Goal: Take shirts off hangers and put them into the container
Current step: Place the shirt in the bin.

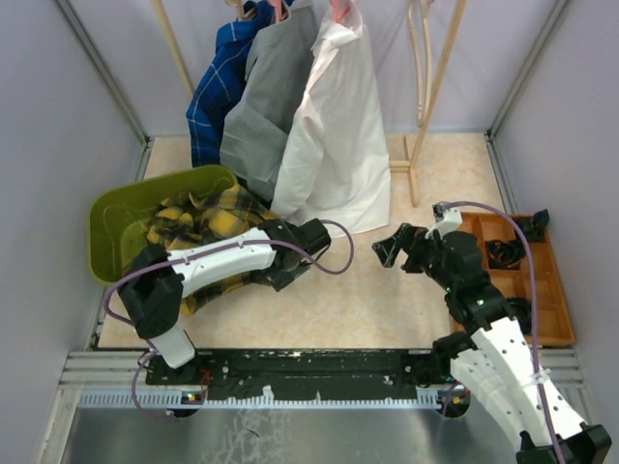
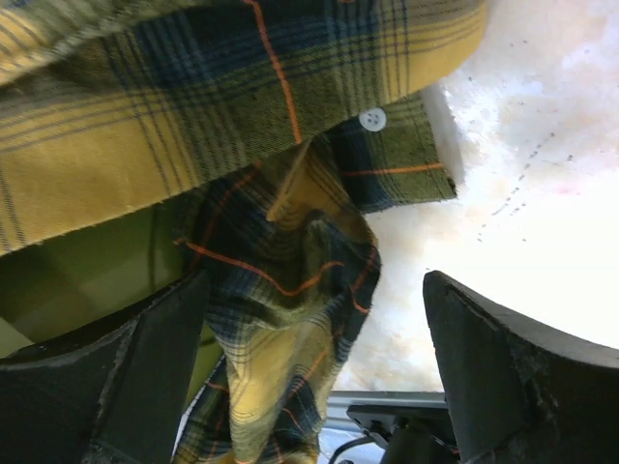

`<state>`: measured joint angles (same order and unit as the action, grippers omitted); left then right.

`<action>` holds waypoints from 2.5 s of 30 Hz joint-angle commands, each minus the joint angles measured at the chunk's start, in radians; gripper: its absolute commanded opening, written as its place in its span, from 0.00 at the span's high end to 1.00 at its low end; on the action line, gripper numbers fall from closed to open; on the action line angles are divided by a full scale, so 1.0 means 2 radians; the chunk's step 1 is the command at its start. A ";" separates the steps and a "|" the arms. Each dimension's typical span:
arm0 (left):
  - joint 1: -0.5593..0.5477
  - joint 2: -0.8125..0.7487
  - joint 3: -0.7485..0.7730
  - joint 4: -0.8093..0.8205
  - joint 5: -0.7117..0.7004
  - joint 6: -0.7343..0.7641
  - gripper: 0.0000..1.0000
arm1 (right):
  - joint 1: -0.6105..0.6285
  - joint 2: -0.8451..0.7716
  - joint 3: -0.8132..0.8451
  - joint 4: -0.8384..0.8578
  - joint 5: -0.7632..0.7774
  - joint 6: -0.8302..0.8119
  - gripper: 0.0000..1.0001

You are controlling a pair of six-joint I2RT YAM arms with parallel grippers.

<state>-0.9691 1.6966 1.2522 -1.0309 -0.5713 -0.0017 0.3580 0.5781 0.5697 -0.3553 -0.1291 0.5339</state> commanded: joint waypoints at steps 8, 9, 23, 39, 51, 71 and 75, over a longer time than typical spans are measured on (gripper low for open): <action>-0.003 -0.022 -0.006 0.032 -0.030 0.052 0.05 | 0.003 0.022 0.006 0.027 0.005 -0.004 0.01; -0.002 -0.017 -0.010 0.032 -0.029 0.053 0.05 | 0.003 0.026 0.009 0.025 0.004 -0.004 0.01; -0.002 0.018 -0.015 0.035 0.090 0.035 0.40 | 0.003 0.027 0.011 -0.001 0.012 0.001 0.01; -0.002 -0.040 0.029 0.001 0.050 0.009 1.00 | 0.002 0.017 0.015 -0.017 0.021 0.005 0.01; 0.092 -0.253 0.133 0.107 -0.123 0.034 1.00 | 0.003 0.016 0.017 -0.015 0.024 0.007 0.01; 0.369 -0.133 0.040 0.047 -0.001 -0.039 0.78 | 0.003 0.021 0.022 -0.015 0.018 0.007 0.01; 0.367 -0.181 0.067 0.078 0.076 -0.040 0.25 | 0.003 0.021 0.024 -0.019 0.023 0.006 0.01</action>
<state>-0.2394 1.4506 1.3098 -0.8635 -0.5987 -0.0311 0.3580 0.6250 0.5705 -0.4202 -0.0914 0.5507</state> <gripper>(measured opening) 0.656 0.990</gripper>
